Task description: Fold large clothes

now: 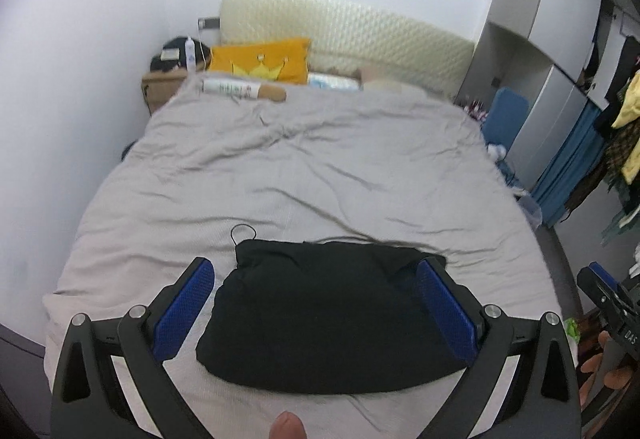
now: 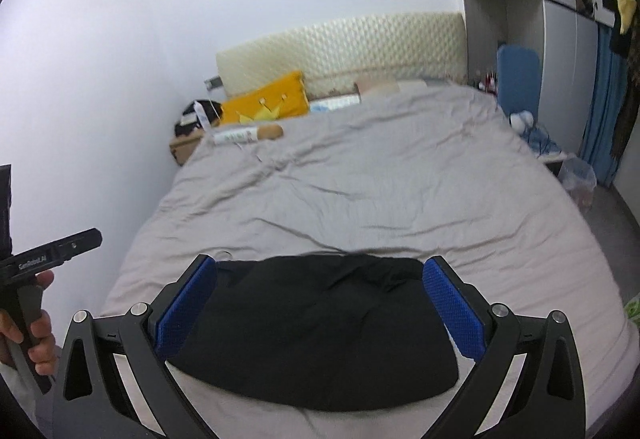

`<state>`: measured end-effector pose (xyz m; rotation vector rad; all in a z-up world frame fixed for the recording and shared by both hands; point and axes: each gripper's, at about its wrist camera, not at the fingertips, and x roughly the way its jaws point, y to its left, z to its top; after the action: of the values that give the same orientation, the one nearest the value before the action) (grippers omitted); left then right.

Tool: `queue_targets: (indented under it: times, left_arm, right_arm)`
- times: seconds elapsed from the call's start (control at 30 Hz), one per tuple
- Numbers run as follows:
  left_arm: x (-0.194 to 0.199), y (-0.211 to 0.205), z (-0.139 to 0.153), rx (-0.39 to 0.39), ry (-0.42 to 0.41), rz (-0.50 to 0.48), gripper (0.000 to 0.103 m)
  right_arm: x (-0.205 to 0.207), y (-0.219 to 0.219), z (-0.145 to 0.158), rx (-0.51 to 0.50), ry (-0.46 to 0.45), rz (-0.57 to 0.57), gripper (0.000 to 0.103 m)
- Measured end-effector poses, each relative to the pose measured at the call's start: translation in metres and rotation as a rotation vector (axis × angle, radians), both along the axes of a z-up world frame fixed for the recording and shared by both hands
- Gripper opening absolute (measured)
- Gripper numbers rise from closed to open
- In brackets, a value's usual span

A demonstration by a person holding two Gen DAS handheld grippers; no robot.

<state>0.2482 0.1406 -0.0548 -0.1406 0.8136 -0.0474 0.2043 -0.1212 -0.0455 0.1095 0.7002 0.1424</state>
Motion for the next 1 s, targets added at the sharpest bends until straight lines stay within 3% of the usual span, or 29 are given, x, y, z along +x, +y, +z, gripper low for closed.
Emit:
queue_targets:
  times: [0.17,0.4,0.63,0.9,1.0]
  left_arm:
    - [-0.058,-0.011,0.045,0.033,-0.034,0.012,0.101]
    - [-0.13,-0.027,0.073,0.053,-0.054,0.021,0.101]
    - [-0.184,-0.04,0.084,0.036,-0.062,0.025,0.101]
    - [-0.227,-0.052,0.085,0.012,-0.076,0.062,0.101]
    - [-0.238,-0.056,0.08,0.036,-0.06,0.054,0.101]
  right_arm:
    - [-0.047,0.003,0.046,0.006,-0.061,0.023,0.103]
    - [-0.112,0.009,0.08,0.002,-0.102,0.064,0.103]
    - [-0.154,0.008,0.086,0.017,-0.093,0.079,0.103]
    - [-0.189,0.003,0.073,0.0,-0.06,0.078,0.103]
    - [-0.197,0.002,0.064,0.001,-0.037,0.071,0.103]
